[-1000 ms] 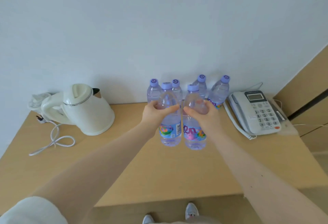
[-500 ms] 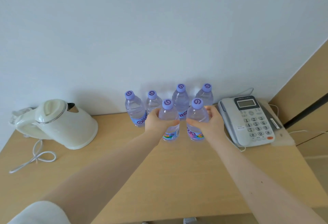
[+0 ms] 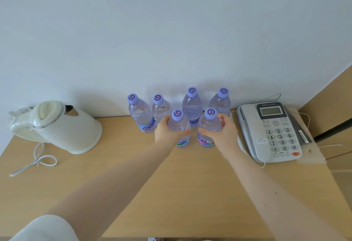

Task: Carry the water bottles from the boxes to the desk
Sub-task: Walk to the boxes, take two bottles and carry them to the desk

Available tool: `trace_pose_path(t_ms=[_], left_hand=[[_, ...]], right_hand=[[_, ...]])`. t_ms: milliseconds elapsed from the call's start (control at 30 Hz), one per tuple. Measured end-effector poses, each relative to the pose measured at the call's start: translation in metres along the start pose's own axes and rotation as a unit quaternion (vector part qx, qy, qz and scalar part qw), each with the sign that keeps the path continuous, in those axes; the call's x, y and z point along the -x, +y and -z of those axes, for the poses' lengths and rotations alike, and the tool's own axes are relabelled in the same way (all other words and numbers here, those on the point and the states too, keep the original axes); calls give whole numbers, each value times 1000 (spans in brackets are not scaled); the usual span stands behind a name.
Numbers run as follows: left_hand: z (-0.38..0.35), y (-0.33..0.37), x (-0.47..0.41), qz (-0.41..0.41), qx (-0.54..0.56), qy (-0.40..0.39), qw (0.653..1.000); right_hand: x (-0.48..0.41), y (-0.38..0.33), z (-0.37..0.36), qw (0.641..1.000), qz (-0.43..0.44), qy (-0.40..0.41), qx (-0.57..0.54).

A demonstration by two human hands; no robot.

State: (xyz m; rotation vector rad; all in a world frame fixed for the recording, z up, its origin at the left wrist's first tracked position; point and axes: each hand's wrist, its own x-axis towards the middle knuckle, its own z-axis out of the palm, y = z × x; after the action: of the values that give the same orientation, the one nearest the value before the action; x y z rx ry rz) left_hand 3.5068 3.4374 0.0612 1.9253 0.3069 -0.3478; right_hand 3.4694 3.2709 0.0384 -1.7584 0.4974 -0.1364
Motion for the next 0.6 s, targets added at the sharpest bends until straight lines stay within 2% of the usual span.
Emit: trace_pose_path(t_ms=[600], left_hand=[[3, -12, -2, -25, -37, -7, 999]], right_hand=[[1, 12, -1, 1000, 15, -6, 18]])
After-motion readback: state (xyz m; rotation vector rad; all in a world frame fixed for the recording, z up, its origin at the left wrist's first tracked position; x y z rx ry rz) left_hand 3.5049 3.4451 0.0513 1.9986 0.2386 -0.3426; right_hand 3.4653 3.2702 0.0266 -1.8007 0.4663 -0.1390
